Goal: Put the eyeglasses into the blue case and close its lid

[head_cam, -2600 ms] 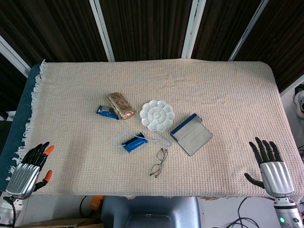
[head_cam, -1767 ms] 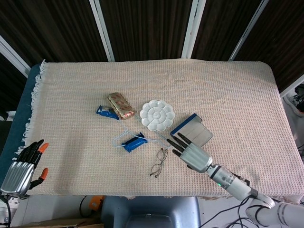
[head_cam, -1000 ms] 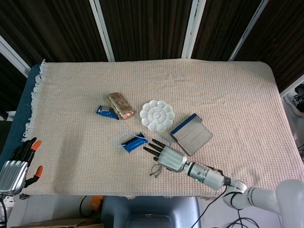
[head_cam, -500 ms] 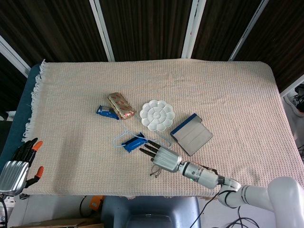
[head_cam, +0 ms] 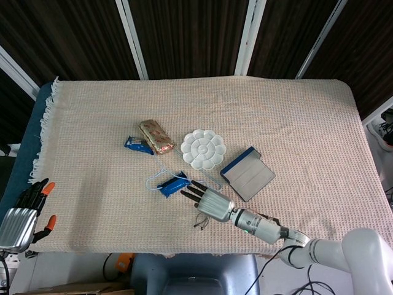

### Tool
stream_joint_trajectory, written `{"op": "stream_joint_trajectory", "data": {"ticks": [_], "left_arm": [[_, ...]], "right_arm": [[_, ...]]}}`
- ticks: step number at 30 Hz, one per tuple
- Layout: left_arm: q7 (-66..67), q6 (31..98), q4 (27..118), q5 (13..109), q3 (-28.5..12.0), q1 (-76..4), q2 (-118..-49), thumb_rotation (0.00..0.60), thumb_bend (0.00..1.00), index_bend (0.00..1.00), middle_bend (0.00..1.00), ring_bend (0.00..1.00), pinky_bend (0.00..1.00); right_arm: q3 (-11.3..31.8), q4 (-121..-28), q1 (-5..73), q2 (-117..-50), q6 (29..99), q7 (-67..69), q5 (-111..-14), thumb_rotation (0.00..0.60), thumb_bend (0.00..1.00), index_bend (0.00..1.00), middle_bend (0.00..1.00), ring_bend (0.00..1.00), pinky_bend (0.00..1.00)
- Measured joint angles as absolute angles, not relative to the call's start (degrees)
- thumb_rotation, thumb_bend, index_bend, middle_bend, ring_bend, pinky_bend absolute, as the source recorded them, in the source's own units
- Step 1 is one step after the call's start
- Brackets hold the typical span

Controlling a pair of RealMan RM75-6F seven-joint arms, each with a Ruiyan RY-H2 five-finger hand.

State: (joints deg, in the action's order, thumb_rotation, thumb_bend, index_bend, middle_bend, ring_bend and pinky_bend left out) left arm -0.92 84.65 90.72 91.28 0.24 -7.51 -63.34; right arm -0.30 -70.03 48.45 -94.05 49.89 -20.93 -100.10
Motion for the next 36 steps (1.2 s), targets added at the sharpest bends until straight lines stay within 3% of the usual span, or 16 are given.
{"op": "stream_joint_trajectory", "data": {"ticks": [4, 10, 21, 36], "left_arm": [[-1.0, 84.7, 90.7, 91.2, 0.2, -7.5, -63.3, 0.6, 0.41, 0.0, 0.0, 0.0, 0.14], [-1.2, 84.9, 90.7, 91.3, 0.2, -7.4, -63.2, 0.6, 0.41, 0.0, 0.0, 0.0, 0.14], [-1.2, 84.8, 90.7, 91.3, 0.1, -7.5, -63.2, 0.6, 0.41, 0.0, 0.0, 0.0, 0.14], [-1.0, 84.3, 90.9, 91.8, 0.3, -7.8, -63.2, 0.6, 0.41, 0.0, 0.0, 0.0, 0.14]], "right_arm": [[-0.4, -69.9, 48.6, -94.2, 49.8, -21.0, -99.9, 0.6, 0.47, 0.65, 0.07, 0.0, 0.0], [-0.8, -69.6, 48.8, -94.5, 49.3, -21.6, -99.5, 0.6, 0.61, 0.75, 0.09, 0.0, 0.0], [-1.9, -70.5, 48.7, -93.4, 50.6, -21.9, -99.8, 0.6, 0.7, 0.82, 0.14, 0.0, 0.0], [-2.1, -78.7, 45.3, -84.5, 56.7, -25.8, -99.4, 0.6, 0.7, 0.82, 0.14, 0.0, 0.0]]}}
